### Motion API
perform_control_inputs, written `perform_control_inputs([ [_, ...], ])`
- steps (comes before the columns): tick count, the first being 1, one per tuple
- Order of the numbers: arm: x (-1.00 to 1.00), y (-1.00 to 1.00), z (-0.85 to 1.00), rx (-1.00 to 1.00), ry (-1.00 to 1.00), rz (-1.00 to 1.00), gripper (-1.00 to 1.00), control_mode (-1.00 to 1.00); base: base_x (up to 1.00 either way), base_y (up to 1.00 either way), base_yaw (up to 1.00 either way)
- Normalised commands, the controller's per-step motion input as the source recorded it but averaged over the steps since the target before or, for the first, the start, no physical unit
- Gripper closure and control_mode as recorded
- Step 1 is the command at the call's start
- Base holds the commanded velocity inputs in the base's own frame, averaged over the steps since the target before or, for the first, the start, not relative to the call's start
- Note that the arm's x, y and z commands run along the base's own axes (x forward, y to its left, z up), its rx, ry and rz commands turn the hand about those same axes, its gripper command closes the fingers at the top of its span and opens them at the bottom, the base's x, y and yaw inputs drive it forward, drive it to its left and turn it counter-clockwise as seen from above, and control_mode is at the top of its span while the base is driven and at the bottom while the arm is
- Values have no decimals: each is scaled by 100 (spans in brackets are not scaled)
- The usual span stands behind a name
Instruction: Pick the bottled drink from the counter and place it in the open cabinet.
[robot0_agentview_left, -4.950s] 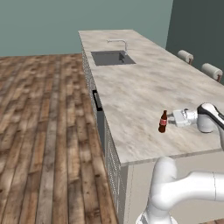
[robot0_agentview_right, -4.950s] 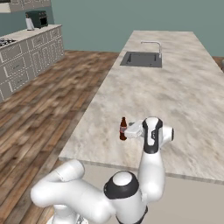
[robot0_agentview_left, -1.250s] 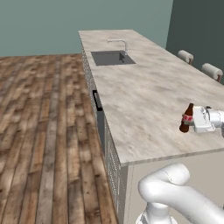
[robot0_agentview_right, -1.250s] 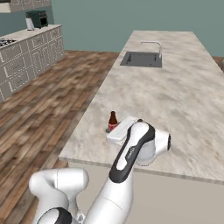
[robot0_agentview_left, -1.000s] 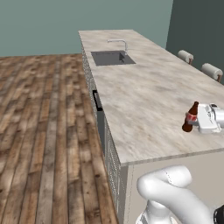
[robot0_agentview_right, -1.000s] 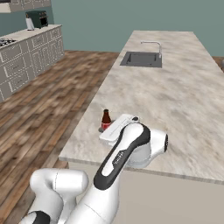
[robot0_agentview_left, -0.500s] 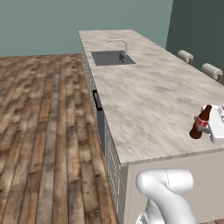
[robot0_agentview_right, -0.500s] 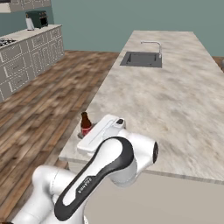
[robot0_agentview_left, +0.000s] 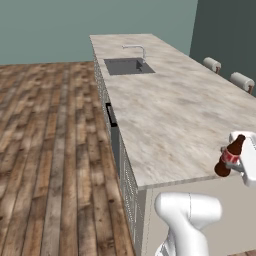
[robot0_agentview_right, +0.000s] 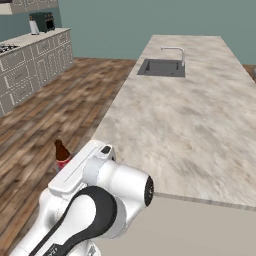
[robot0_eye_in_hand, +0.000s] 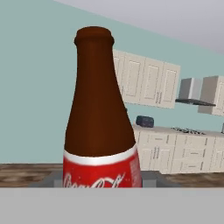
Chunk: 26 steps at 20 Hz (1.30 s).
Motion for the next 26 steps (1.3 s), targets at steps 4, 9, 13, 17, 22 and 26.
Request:
perform_control_inputs([
  [4,-30,38,12,-2,0,5,100,-100,0,0,0],
  [9,-30,20,12,0,0,7,100,-100,0,0,0],
  [13,-29,2,0,0,0,11,100,-100,0,0,0],
  [17,-19,0,0,0,0,11,100,-100,0,0,0],
  [22,-30,0,0,0,-3,13,100,-100,0,0,0],
  [26,-26,1,0,0,-4,10,100,-100,0,0,0],
])
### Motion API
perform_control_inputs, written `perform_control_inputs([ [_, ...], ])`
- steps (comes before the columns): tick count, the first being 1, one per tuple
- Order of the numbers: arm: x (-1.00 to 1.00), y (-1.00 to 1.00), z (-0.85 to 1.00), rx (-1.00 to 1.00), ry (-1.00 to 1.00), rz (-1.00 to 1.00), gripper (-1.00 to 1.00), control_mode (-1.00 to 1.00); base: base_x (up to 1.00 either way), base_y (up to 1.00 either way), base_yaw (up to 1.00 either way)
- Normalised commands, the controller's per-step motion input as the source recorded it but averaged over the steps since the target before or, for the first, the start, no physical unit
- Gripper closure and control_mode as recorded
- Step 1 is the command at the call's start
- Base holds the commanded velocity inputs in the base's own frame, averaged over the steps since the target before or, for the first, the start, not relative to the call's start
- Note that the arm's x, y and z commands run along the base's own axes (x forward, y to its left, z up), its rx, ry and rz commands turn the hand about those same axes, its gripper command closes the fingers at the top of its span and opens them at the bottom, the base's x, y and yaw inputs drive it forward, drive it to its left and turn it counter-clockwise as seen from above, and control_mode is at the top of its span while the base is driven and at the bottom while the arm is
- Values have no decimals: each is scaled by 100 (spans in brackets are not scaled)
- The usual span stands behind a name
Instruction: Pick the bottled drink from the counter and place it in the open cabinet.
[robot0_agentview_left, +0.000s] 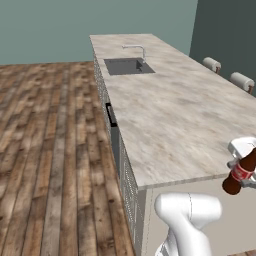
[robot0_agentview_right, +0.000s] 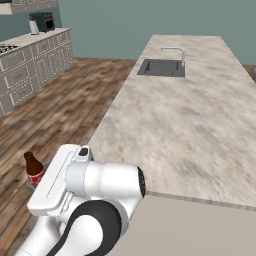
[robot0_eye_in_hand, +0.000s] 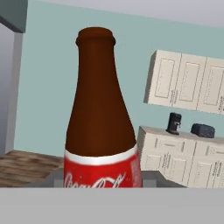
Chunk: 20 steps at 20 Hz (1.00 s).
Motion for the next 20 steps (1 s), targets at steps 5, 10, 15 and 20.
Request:
perform_control_inputs([
  [5,0,7,0,0,-1,1,100,100,2,0,0],
  [10,0,0,0,0,0,0,100,100,-26,-8,0],
  [15,0,0,0,0,0,0,100,100,-80,-22,0],
  [20,0,0,0,0,0,0,100,100,-87,-16,1],
])
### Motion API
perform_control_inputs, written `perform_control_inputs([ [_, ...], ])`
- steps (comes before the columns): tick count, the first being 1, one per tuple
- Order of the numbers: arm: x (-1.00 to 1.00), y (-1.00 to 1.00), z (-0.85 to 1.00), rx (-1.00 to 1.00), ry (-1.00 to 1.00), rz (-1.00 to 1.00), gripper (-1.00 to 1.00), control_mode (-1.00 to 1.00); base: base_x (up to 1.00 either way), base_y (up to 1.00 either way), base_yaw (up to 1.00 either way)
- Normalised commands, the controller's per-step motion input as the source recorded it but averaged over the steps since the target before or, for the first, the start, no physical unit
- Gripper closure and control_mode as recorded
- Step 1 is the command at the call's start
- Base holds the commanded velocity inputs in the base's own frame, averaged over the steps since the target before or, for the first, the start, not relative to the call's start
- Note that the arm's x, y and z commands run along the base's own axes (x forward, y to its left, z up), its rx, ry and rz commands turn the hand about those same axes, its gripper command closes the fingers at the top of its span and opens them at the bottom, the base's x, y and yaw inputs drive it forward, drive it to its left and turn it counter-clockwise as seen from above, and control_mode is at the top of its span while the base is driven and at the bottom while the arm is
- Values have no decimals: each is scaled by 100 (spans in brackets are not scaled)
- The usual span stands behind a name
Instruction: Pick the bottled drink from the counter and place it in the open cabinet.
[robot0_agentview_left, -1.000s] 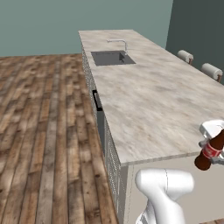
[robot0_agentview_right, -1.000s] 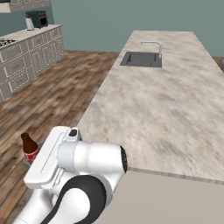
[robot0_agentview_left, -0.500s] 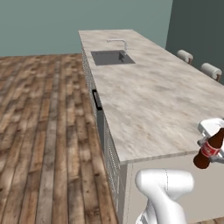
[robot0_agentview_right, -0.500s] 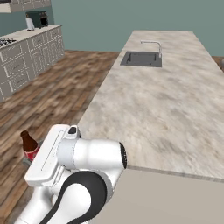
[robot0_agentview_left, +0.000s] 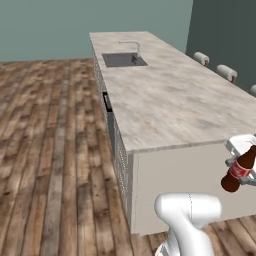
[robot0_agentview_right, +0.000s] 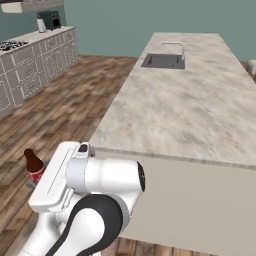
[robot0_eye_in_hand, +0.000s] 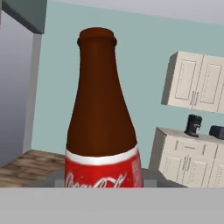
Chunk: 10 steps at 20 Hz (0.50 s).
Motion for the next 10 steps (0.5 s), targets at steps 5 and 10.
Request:
perform_control_inputs([
  [5,0,0,0,0,0,0,100,100,-81,-3,5],
  [10,0,0,0,0,0,0,100,100,-72,0,10],
])
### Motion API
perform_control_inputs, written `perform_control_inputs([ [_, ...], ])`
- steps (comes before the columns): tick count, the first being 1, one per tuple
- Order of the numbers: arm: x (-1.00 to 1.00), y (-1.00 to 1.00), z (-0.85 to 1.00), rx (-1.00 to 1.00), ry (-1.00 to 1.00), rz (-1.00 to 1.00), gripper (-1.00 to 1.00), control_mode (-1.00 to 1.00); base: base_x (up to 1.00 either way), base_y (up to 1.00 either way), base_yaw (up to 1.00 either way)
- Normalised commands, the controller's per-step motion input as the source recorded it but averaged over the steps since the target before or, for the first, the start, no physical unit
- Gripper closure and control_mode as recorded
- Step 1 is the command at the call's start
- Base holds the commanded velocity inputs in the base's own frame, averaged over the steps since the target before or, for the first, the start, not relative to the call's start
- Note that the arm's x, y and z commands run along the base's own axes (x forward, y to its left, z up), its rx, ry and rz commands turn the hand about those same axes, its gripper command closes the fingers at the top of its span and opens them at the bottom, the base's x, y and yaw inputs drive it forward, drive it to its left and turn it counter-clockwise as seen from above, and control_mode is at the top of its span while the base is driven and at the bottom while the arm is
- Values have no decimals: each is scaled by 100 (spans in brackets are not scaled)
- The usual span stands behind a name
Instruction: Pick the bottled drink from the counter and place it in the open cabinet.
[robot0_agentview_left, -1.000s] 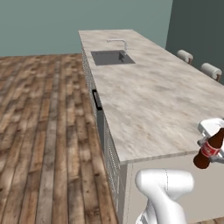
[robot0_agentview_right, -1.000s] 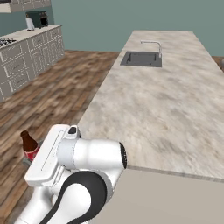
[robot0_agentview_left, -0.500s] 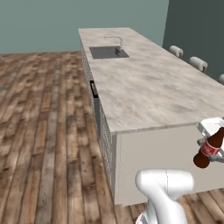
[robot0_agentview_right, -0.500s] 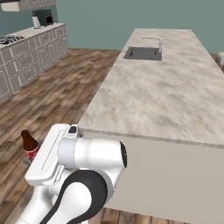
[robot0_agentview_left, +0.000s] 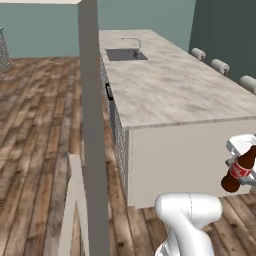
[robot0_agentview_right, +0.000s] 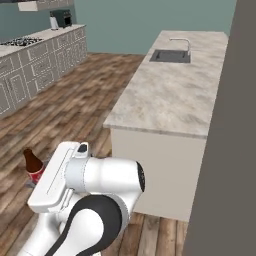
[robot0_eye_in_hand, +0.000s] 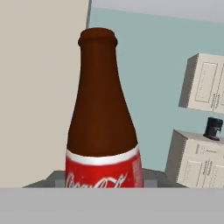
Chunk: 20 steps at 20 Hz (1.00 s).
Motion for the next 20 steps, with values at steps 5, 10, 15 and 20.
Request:
perform_control_inputs([
  [5,0,0,0,0,0,0,100,100,-26,0,28],
  [10,0,0,0,0,0,0,100,100,0,13,42],
  [15,0,0,0,0,0,0,100,100,1,15,47],
  [20,0,0,0,0,0,0,100,100,25,2,47],
])
